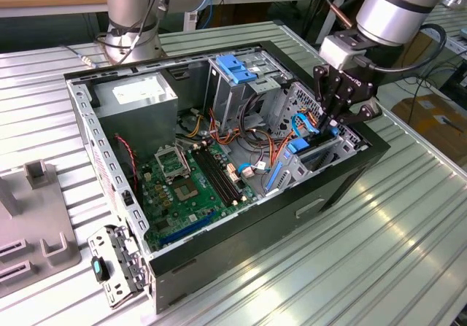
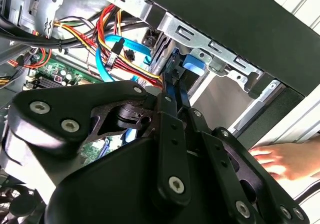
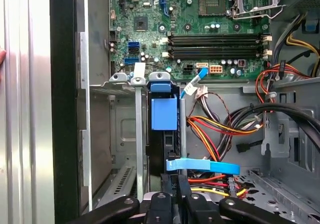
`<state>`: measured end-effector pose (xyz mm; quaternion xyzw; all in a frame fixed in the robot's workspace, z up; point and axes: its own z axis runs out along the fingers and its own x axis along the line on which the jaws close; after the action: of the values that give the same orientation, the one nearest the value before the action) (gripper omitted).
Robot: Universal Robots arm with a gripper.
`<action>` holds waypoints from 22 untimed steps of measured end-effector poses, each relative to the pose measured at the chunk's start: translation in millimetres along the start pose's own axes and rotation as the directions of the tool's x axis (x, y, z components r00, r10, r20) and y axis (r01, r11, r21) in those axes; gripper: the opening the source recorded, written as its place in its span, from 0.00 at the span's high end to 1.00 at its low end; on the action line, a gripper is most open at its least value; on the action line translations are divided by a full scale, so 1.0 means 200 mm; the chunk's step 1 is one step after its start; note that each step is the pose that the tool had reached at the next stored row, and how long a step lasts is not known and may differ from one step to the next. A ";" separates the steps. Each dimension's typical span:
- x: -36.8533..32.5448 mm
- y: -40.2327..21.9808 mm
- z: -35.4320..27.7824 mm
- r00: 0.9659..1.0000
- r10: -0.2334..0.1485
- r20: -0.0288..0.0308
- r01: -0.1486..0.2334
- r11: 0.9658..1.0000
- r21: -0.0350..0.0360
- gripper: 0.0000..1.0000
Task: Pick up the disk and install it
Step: 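Insert the second disk wire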
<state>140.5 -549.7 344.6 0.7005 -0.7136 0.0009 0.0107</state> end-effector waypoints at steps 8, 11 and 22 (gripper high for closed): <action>0.000 0.000 0.027 1.000 0.000 -0.001 0.000 1.000 0.000 0.84; 0.000 0.000 0.039 1.000 0.001 0.000 -0.001 1.000 0.000 0.84; -0.001 0.000 0.046 1.000 0.001 0.000 -0.001 1.000 0.000 0.71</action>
<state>140.3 -549.7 335.4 0.7002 -0.7139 0.0009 0.0107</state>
